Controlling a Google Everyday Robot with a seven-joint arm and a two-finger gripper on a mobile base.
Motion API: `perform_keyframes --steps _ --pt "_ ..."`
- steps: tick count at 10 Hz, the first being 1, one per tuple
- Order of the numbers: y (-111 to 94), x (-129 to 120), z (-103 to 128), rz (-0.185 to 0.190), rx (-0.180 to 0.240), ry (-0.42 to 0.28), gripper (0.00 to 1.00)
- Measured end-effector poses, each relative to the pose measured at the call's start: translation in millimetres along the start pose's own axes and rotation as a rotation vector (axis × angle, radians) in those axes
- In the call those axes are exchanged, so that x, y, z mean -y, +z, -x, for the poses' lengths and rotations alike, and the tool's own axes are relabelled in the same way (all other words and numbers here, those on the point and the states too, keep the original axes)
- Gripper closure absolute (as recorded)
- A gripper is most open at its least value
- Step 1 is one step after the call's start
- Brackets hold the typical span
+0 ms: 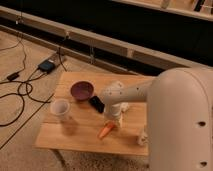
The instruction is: Place the pepper on the white sponge
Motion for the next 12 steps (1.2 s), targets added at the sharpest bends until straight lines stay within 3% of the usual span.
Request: perform_keyframes --steps 6,9,12 --pt "-2.1 -1.8 11.4 0.032 -0.016 -0.01 0.98" --pt "-18.3 -3.8 21.1 0.05 -0.004 -0.039 1.0" --pt "-42.9 -7.7 28.7 0.046 0.006 -0.118 1.0"
